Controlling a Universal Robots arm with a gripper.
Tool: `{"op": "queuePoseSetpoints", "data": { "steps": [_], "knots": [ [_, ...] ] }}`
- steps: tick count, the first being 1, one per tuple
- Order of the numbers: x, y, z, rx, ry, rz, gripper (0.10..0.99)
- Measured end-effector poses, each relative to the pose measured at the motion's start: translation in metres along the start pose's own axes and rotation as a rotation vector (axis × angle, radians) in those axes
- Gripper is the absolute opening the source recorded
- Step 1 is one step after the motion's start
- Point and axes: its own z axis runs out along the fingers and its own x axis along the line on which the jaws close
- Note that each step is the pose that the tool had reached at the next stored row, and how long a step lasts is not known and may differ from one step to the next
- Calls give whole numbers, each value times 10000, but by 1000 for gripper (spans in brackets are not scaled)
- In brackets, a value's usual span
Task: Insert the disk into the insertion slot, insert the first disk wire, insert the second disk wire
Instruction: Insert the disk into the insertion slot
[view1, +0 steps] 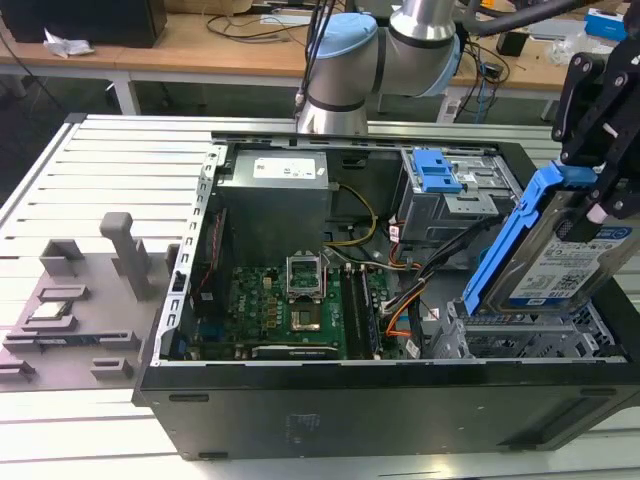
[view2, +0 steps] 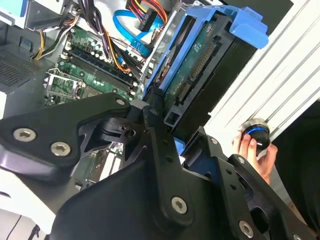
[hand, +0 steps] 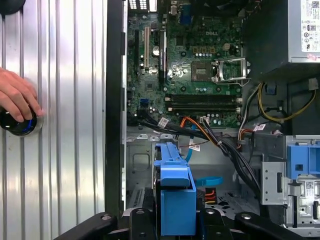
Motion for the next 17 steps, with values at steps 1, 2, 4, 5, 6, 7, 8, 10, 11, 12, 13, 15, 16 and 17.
{"op": "queuePoseSetpoints", "data": {
  "steps": [1,2,4,5,6,7,8,10,11,12,13,15,16,17],
  "knots": [
    [0,6,21,0,1,0,365],
    [-1,7,43,0,1,3,365],
    [-1,6,65,0,1,10,365],
    [-2,6,79,0,1,12,365],
    [-2,6,92,0,1,13,365],
    [-2,5,110,0,1,14,365],
    [-2,4,122,0,0,14,365],
    [-2,3,154,0,-1,15,365],
    [-2,2,190,0,-1,15,365],
    [-2,1,215,0,0,15,365],
    [-2,0,234,0,2,15,365],
    [-3,-3,308,0,0,15,365],
    [-3,-4,325,0,-1,15,365],
    [-3,-5,344,0,0,15,365]
  ]
}}
